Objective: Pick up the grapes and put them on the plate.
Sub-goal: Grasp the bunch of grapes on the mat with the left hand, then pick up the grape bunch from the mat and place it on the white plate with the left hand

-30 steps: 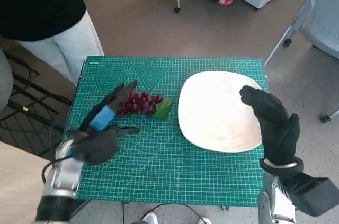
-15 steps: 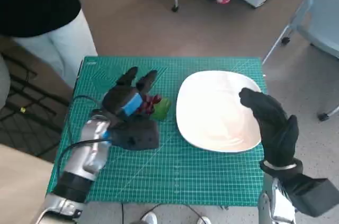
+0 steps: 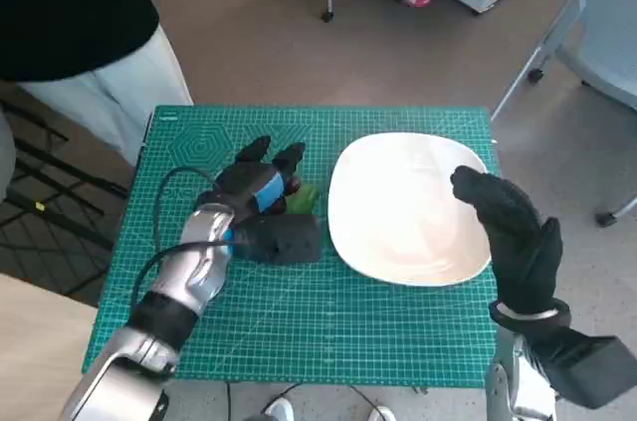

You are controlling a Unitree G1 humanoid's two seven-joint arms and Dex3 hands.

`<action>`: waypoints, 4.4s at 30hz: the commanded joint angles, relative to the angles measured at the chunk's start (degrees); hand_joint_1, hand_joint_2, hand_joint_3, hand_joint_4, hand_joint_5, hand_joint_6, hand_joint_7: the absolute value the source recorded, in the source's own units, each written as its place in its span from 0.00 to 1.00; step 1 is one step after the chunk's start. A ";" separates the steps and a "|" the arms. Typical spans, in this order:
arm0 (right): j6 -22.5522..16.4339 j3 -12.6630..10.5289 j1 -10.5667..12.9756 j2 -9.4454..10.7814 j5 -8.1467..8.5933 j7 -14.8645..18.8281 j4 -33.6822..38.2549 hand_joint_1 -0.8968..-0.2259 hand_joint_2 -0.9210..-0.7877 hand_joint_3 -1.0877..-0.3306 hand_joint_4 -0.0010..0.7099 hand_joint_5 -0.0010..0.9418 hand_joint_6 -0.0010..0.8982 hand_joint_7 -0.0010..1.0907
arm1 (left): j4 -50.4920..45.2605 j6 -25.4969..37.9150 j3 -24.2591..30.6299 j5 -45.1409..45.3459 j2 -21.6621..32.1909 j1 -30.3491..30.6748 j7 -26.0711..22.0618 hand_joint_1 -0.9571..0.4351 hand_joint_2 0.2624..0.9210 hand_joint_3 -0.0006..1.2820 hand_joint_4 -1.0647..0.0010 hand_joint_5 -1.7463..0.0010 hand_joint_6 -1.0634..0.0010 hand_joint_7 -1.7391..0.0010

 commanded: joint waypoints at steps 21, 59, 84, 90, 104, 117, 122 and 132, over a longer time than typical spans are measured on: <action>0.41 -0.03 1.75 0.79 -0.73 -1.51 -0.16 0.41 0.00 0.29 0.71 0.01 0.17 0.47 | 23.73 3.38 -3.97 -5.29 -4.37 -11.42 -2.38 0.45 0.72 0.00 1.00 1.00 0.89 1.00; -0.04 0.13 0.38 0.63 0.11 -0.43 1.57 0.41 0.00 0.29 0.72 0.01 0.17 0.47 | 28.70 2.04 -7.27 -6.68 -5.08 -13.14 -2.58 0.50 0.82 0.01 0.98 1.00 0.76 0.98; -1.33 -0.22 -0.31 0.53 -0.34 -0.88 2.81 0.41 0.00 0.29 0.73 0.01 0.18 0.48 | 28.92 -0.35 -10.31 -5.81 -4.51 -12.42 4.42 0.69 1.00 0.20 0.57 0.13 0.56 0.31; -1.33 -0.13 -0.36 0.70 -0.67 -1.29 2.64 0.41 0.00 0.29 0.74 0.01 0.19 0.48 | 29.17 -0.59 -10.20 -6.26 -4.36 -12.36 4.41 0.69 1.00 0.20 0.57 0.14 0.57 0.29; -1.71 0.13 -0.24 0.73 -1.17 -1.78 2.34 0.42 0.00 0.29 0.74 0.01 0.19 0.47 | 29.18 -0.80 -9.47 -7.12 -4.16 -12.51 4.86 0.69 1.00 0.21 0.57 0.19 0.61 0.22; -1.73 0.16 -0.06 0.65 -1.12 -1.74 2.41 0.42 0.00 0.28 0.74 0.01 0.19 0.47 | 29.20 -0.66 -9.24 -7.17 -3.97 -12.39 4.57 0.69 1.00 0.21 0.56 0.17 0.63 0.23; -1.53 0.21 0.00 0.70 -1.01 -1.72 2.38 0.42 0.00 0.28 0.74 0.01 0.19 0.47 | 28.88 -0.87 -8.91 -7.45 -3.79 -12.56 4.42 0.69 1.00 0.22 0.56 0.16 0.64 0.23; -1.58 0.37 -0.04 0.76 -0.89 -1.59 2.59 0.42 0.00 0.28 0.74 0.01 0.19 0.47 | 26.67 -1.98 -7.63 -8.29 -2.52 -13.69 4.08 0.69 1.00 0.20 0.53 0.16 0.61 0.27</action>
